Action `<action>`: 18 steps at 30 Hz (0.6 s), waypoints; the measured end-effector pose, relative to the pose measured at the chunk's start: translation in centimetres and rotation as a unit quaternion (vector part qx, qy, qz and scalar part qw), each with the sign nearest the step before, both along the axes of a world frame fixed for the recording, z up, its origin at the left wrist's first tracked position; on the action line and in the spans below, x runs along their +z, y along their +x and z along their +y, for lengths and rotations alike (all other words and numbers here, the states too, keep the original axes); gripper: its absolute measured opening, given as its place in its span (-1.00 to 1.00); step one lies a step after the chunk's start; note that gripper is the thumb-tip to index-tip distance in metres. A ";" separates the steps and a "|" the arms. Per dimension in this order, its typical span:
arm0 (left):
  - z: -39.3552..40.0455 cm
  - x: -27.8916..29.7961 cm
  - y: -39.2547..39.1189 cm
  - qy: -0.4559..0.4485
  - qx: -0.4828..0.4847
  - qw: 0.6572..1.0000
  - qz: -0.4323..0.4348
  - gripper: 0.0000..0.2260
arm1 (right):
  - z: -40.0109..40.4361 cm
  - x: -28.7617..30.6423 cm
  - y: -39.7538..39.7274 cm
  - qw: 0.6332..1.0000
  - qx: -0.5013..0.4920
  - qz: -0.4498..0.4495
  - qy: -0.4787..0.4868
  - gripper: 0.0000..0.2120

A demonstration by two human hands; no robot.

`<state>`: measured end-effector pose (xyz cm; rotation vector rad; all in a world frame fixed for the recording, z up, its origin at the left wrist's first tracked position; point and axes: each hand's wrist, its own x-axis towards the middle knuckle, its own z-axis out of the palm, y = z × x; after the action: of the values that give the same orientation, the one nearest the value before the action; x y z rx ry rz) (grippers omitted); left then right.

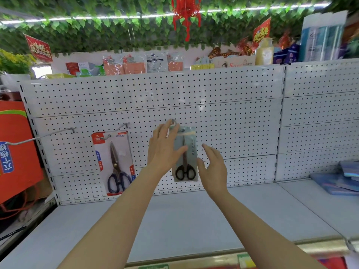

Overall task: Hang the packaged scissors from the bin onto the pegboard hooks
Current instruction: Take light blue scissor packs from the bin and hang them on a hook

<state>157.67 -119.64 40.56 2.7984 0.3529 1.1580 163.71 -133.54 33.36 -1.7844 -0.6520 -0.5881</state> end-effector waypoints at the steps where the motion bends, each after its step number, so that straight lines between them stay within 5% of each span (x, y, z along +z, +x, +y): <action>1: -0.3 0.3 -0.3 0.007 0.006 1.000 0.003 -0.33 | -0.8 0.4 0.1 0.999 -0.016 -0.032 -0.022 -0.53; 9: -6.1 2.2 -3.7 0.133 0.003 0.991 0.004 -0.33 | -8.5 4.7 -0.7 0.956 -0.119 -0.227 -0.139 -0.41; 18: -17.0 -2.7 -4.8 0.139 -0.017 0.990 0.019 -0.41 | -20.5 1.6 -1.6 0.931 -0.143 -0.274 -0.192 -0.43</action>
<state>152.82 -136.63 37.85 3.0521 0.1564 1.2353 162.11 -154.00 34.92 -2.1114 -0.9391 -1.2575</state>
